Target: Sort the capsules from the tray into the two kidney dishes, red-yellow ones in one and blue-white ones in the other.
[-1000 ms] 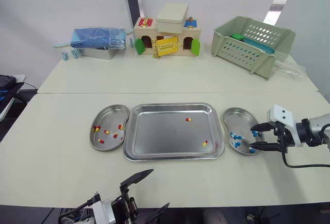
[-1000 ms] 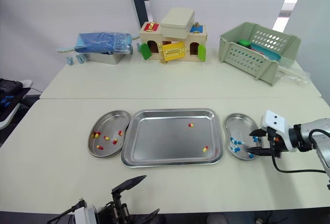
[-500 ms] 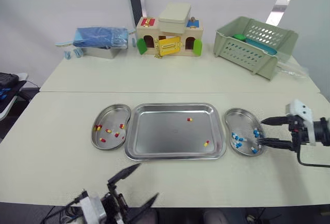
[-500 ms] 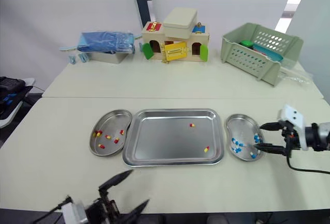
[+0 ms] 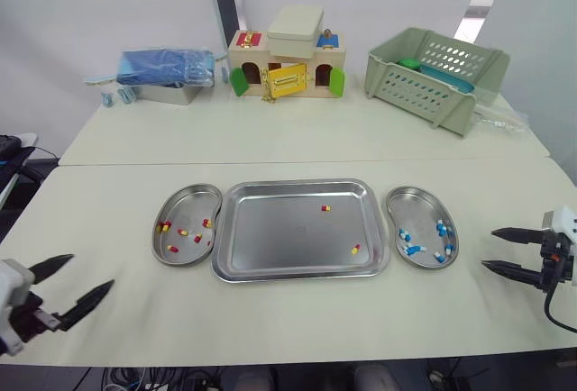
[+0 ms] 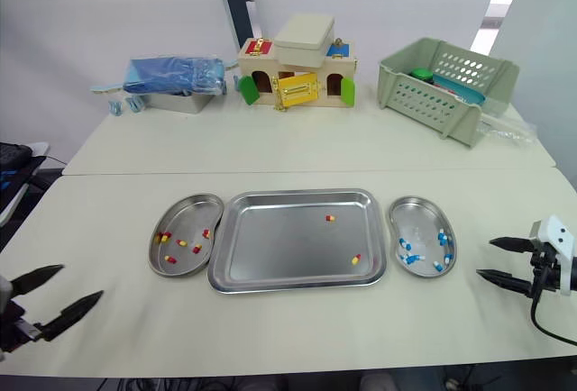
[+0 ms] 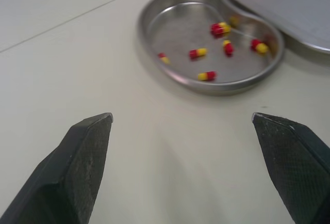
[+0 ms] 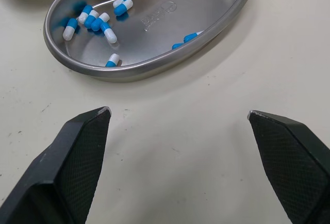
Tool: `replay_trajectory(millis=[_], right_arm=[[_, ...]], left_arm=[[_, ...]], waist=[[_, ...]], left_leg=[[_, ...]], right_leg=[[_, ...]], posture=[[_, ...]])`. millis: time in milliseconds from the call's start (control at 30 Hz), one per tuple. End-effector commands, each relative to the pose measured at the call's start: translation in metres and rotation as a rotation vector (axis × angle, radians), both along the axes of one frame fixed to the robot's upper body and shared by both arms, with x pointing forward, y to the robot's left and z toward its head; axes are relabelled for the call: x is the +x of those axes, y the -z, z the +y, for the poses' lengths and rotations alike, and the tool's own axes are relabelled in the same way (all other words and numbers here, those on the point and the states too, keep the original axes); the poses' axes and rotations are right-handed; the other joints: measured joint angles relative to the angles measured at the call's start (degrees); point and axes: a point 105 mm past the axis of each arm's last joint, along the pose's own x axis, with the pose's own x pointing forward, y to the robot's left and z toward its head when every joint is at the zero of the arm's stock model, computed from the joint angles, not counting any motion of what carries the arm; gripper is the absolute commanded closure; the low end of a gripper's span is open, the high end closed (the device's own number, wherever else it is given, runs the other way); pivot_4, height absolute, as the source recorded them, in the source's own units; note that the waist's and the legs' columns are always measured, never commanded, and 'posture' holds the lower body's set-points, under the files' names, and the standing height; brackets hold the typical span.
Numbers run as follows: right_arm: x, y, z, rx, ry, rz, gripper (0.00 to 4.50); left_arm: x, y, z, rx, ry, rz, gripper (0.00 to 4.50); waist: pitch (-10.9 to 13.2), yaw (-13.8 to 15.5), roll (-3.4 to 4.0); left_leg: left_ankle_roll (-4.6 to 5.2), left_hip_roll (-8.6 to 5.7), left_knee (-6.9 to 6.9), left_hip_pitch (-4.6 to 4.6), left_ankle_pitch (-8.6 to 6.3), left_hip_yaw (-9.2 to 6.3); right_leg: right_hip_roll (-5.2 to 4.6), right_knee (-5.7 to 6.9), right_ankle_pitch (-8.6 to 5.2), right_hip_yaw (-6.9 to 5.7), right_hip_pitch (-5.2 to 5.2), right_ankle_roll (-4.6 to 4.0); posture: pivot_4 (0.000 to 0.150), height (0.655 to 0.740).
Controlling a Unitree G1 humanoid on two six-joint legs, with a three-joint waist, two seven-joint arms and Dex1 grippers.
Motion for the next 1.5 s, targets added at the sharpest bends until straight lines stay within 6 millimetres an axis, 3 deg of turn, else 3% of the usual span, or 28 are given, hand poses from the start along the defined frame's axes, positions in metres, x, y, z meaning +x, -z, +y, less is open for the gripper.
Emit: replay_trajectory(millis=[33, 167, 400, 467, 700, 933, 1133, 1500], right_arm=[[0.004, -0.01, -0.005, -0.017, 0.007, -0.052, 0.01], [0.004, -0.009, -0.006, -0.016, 0.006, -0.056, 0.01], [-0.003, -0.009, 0.001, 0.009, -0.021, -0.068, 0.01], [-0.011, -0.008, 0.007, 0.031, -0.047, -0.069, 0.01], [-0.056, 0.001, 0.067, 0.226, -0.163, -0.177, 0.01], [-0.087, 0.014, 0.12, 0.355, -0.175, -0.201, 0.01], [-0.095, 0.015, 0.144, 0.386, -0.162, -0.222, 0.01], [-0.095, 0.015, 0.166, 0.425, -0.074, -0.265, 0.01]], left_arm=[[-0.001, -0.012, 0.013, 0.04, -0.037, -0.022, 0.0], [0.0, -0.011, 0.015, 0.045, -0.054, 0.011, 0.0], [0.01, -0.013, 0.002, 0.072, -0.021, 0.003, 0.0], [0.017, -0.017, -0.01, 0.088, 0.023, 0.024, 0.0], [0.06, -0.04, -0.067, 0.132, 0.25, -0.034, 0.0], [0.104, -0.036, -0.144, 0.121, 0.53, -0.072, 0.0], [0.138, -0.027, -0.205, 0.143, 0.716, -0.048, 0.0], [0.187, -0.007, -0.282, 0.205, 0.926, 0.008, 0.0]], waist=[[0.0, -0.03, 0.0], [0.0, -0.03, 0.0], [0.0, 0.05, 0.0], [0.0, 0.2, -0.02], [-0.03, 1.56, -0.02], [-0.03, 1.28, -0.04], [-0.02, 1.29, -0.06], [-0.02, 1.39, -0.09]], left_leg=[[0.0, 0.0, -0.01, 0.0, 0.0, 0.01], [0.0, 0.02, -0.01, 0.02, 0.0, -0.01], [-0.01, 0.03, -0.01, 0.01, 0.0, -0.02], [-0.01, 0.02, -0.01, 0.0, 0.0, -0.02], [-0.02, 0.06, 0.0, 0.0, 0.01, -0.12], [-0.03, 0.03, 0.03, 0.01, 0.01, -0.13], [-0.03, 0.01, 0.05, 0.0, 0.02, -0.14], [-0.04, -0.04, 0.11, -0.04, 0.03, -0.16]], right_leg=[[0.0, 0.0, 0.0, 0.0, -0.01, 0.0], [0.0, 0.04, 0.0, -0.02, 0.0, 0.0], [0.0, 0.04, 0.0, -0.02, 0.0, 0.0], [0.0, 0.04, 0.0, -0.03, 0.0, 0.0], [0.02, 0.04, 0.0, -0.15, 0.09, 0.0], [0.02, 0.09, 0.01, -0.12, 0.09, 0.01], [0.04, 0.12, 0.01, -0.1, 0.04, 0.02], [0.04, 0.13, 0.01, -0.11, 0.03, 0.02]], posture=[[0.15, 0.74], [0.15, 0.74], [0.15, 0.74], [0.15, 0.74], [0.15, 0.74], [0.15, 0.74], [0.15, 0.74], [0.15, 0.74]])
